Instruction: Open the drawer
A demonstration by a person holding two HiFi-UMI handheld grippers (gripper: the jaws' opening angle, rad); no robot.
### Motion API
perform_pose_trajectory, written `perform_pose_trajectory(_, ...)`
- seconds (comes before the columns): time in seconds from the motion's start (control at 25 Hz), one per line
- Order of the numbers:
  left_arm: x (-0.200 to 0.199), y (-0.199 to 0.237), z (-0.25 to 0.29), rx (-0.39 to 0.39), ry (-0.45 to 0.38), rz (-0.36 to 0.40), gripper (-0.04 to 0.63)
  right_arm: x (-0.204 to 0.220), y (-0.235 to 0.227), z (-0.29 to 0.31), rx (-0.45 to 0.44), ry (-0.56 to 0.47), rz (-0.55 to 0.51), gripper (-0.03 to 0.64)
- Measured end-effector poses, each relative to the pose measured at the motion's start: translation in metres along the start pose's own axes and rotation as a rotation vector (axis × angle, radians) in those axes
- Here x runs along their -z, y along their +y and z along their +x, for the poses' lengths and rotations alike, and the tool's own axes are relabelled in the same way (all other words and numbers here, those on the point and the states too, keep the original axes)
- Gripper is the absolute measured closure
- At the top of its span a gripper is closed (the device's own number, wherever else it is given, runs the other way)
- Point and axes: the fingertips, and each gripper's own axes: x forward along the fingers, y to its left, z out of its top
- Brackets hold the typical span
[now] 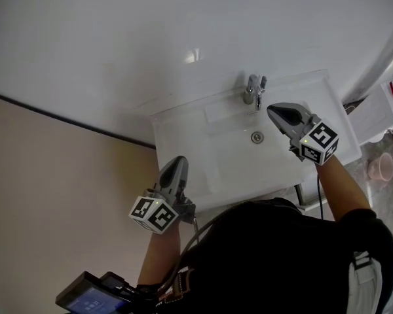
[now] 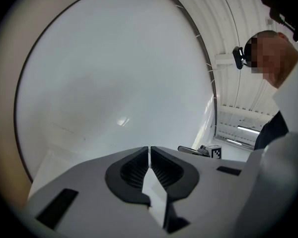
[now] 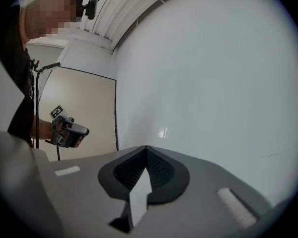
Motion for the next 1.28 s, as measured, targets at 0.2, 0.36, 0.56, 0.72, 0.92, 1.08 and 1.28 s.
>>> perform_pose_trajectory(0.2,-0.013,-0.013,0.023,0.033,-0.004,0.063,0.580,-0.009,-0.022,-0.026,0.058,-0.005,-0.014,0.623)
perform_pose_trajectory(0.36,-0.022,-0.026,0.037,0.049,-0.013,0.083,0.580,-0.010,-0.031,-0.043,0.067,-0.006,-0.005,0.623)
perform_pose_trajectory(0.56,-0.026,-0.056,0.064,0.041,-0.026,0.098,0.580,-0.014,-0.055,-0.073,0.039,-0.002,0.012,0.623)
perform_pose_trajectory(0.72,-0.013,-0.089,0.082,0.013,-0.063,0.109,0.580,0.003,-0.075,-0.113,-0.010,0.009,0.031,0.623)
perform_pose_trajectory(0.92,-0.023,-0.101,0.100,-0.002,-0.108,0.128,0.580,0.012,-0.103,-0.135,0.011,0.009,0.056,0.623)
perform_pose_trajectory(1.08,-0.028,-0.099,0.108,-0.014,-0.103,0.151,0.580,0.010,-0.110,-0.137,0.054,0.018,0.074,0.623)
perform_pose_trajectory(1.28,-0.032,-0.088,0.100,-0.016,-0.119,0.160,0.595,0.004,-0.100,-0.127,0.046,0.019,0.115,0.623)
